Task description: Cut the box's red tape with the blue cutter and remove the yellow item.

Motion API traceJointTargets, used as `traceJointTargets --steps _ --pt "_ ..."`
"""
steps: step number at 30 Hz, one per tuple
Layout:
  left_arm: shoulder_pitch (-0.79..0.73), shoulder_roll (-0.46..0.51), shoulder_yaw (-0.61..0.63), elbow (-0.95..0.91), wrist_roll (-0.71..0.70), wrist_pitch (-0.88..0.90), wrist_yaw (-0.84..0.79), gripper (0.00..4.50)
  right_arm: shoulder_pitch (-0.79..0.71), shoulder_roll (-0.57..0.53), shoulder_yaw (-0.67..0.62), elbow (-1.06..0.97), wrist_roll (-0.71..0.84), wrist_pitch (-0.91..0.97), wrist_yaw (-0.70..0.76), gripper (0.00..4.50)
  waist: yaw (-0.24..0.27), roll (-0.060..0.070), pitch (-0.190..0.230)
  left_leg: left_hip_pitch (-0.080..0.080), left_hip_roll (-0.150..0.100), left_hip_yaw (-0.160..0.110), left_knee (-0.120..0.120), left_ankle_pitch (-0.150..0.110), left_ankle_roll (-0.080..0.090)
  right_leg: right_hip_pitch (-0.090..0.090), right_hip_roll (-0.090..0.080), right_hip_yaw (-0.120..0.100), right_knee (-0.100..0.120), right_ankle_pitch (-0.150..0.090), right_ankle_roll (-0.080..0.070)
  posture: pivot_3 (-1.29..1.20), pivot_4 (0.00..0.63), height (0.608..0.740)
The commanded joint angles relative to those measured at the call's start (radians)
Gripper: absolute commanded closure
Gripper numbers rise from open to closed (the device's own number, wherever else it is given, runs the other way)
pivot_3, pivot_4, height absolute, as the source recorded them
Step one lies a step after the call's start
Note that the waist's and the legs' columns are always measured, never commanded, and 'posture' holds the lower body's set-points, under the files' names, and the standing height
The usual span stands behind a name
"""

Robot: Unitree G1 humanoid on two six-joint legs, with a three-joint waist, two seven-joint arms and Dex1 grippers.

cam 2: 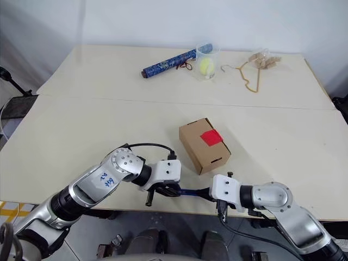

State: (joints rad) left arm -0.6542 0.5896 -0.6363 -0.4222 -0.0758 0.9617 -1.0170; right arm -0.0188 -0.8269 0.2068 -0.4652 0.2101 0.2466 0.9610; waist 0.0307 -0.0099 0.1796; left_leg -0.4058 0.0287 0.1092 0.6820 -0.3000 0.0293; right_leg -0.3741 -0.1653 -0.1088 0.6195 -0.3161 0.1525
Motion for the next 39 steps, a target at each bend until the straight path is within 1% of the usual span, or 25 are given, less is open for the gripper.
traceJointTargets --steps 1,11,21,25,30,31,32,33,34,37,39 --pt "-0.004 -0.007 -0.027 -0.011 0.003 0.006 0.018 4.08 -0.010 0.020 0.033 0.024 -0.023 -0.007 0.009 4.47 0.000 0.000 0.000 0.000 0.000 0.000 0.000 0.000 0.000 0.000 0.000 0.000 0.000 0.000 0.000 0.00 0.150 0.740" --pt "-0.006 -0.015 -0.026 -0.004 0.001 0.003 0.023 4.08 -0.085 0.091 0.119 0.042 -0.042 0.004 0.035 4.47 -0.003 0.000 0.000 0.001 0.000 0.000 0.000 0.000 0.000 0.001 0.000 0.000 0.000 0.000 0.000 0.00 0.150 0.740" --pt "-0.003 -0.030 -0.016 0.001 -0.010 0.004 0.024 4.08 -0.110 0.139 0.140 0.051 -0.047 0.034 0.017 4.47 -0.003 0.000 0.000 0.001 0.000 0.000 0.000 0.000 0.000 0.000 0.000 0.000 0.001 0.000 0.000 0.00 0.150 0.740" --pt "0.006 -0.028 -0.012 -0.006 -0.013 0.003 0.026 4.08 -0.086 0.136 0.106 0.016 -0.014 0.057 0.015 4.47 -0.002 0.000 0.000 0.000 0.000 0.000 0.000 0.000 0.000 0.001 0.000 0.000 0.000 0.000 0.000 0.00 0.150 0.740" --pt "0.009 -0.021 -0.003 -0.001 -0.013 -0.025 0.027 4.08 -0.047 0.111 0.026 -0.064 0.107 0.096 0.052 4.47 -0.003 0.000 0.000 0.000 0.000 -0.001 0.000 0.000 0.000 0.000 0.000 0.000 0.000 0.000 0.000 0.00 0.150 0.740" --pt "0.025 -0.021 0.032 0.001 -0.026 -0.090 0.021 4.08 -0.025 0.099 -0.059 -0.101 0.197 0.148 0.047 4.47 -0.004 0.000 0.000 0.000 0.000 -0.001 0.000 0.000 0.000 0.000 0.000 0.000 0.000 0.000 0.000 0.00 0.150 0.740" --pt "0.067 -0.010 0.060 0.024 -0.018 -0.215 0.031 4.08 0.004 0.064 -0.168 -0.146 0.349 0.260 0.040 4.31 -0.004 0.001 0.001 0.000 0.000 -0.001 0.000 0.000 0.000 -0.001 0.000 0.000 0.001 0.000 0.000 0.00 0.150 0.740" --pt "0.100 -0.003 0.079 0.044 -0.011 -0.310 0.038 4.08 0.025 0.037 -0.247 -0.180 0.461 0.346 0.031 4.09 -0.004 0.003 0.001 -0.001 0.000 -0.001 0.000 0.000 0.000 -0.001 0.000 0.000 0.000 0.000 0.000 0.00 0.150 0.740" --pt "0.136 0.010 0.085 0.076 0.002 -0.455 0.025 4.08 0.033 0.021 -0.321 -0.202 0.569 0.416 0.004 3.87 -0.004 0.003 0.001 -0.001 0.000 0.000 0.000 -0.001 0.000 -0.001 -0.001 0.000 0.000 0.000 0.000 0.00 0.150 0.740" --pt "0.193 0.037 0.115 0.122 0.009 -0.680 -0.011 4.08 0.027 -0.056 -0.435 -0.237 0.798 0.569 -0.058 2.86 -0.008 0.002 0.002 0.000 0.003 -0.001 -0.001 -0.001 0.000 0.000 -0.001 -0.002 -0.001 0.001 -0.002 0.00 0.150 0.740" --pt "0.206 0.050 0.148 0.112 -0.012 -0.749 -0.037 4.08 -0.006 -0.117 -0.491 -0.229 0.965 0.688 -0.177 2.15 -0.008 0.003 0.002 0.000 0.003 -0.001 -0.001 -0.002 0.000 -0.001 -0.002 -0.002 -0.002 0.001 -0.003 0.00 0.150 0.740"
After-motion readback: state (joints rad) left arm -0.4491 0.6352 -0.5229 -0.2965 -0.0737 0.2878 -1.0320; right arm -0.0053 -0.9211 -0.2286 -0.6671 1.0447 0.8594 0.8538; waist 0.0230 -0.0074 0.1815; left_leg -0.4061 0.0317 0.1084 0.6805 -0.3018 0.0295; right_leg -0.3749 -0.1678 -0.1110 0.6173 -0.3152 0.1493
